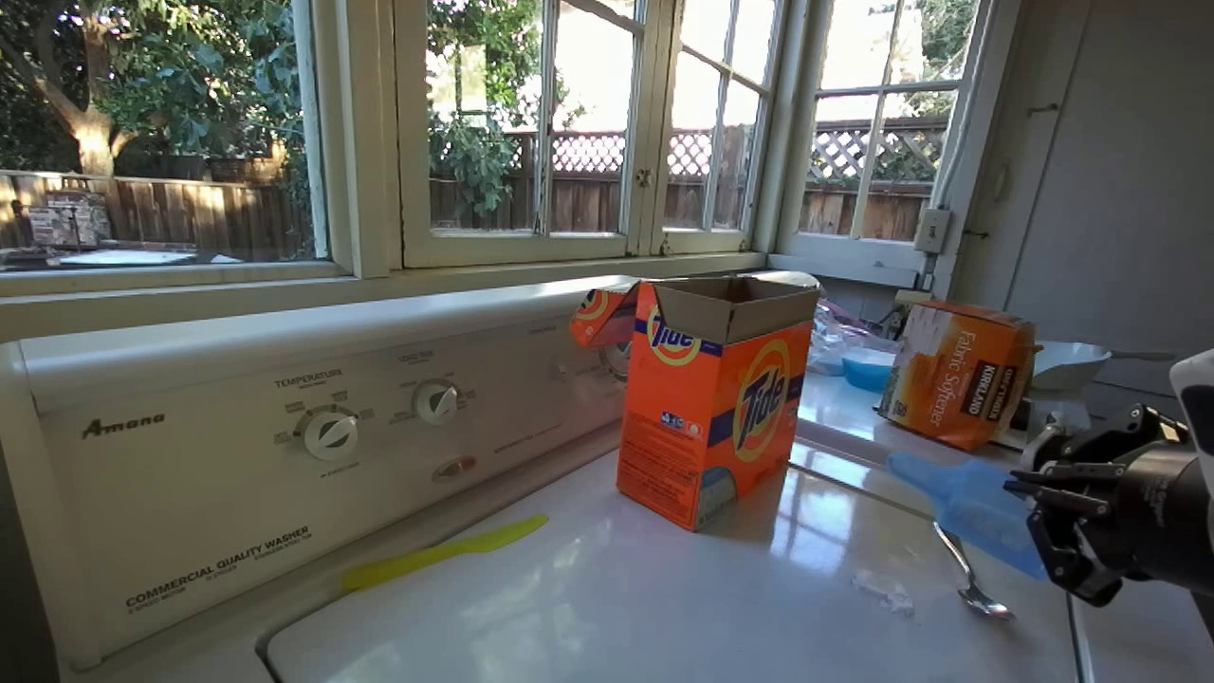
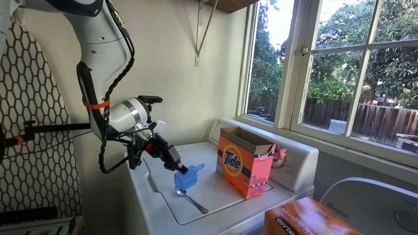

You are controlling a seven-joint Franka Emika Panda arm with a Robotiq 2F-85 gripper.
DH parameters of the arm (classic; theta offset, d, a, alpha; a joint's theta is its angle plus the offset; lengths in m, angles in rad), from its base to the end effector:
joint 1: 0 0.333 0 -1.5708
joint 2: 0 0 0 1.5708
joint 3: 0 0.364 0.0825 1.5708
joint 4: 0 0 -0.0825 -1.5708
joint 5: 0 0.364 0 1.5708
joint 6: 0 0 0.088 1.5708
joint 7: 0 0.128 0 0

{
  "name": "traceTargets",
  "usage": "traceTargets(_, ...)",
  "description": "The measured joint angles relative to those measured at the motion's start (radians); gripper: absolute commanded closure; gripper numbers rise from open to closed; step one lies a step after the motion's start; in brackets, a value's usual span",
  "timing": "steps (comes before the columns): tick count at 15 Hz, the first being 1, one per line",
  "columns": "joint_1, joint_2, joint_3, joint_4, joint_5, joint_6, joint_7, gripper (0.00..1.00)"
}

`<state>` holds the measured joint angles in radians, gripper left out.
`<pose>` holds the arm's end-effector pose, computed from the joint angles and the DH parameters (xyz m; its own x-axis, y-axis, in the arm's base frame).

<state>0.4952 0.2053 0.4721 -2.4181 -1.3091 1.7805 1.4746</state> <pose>0.3339 0.3028 0.2858 0.7298 0.5596 0.3926 -0.0201 -0.5565 0.8306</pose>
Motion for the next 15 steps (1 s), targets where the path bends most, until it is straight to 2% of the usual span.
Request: traceTargets(15,0.01,0.054,-0.001,0.04,-0.027,-0.042,0.05,0.99)
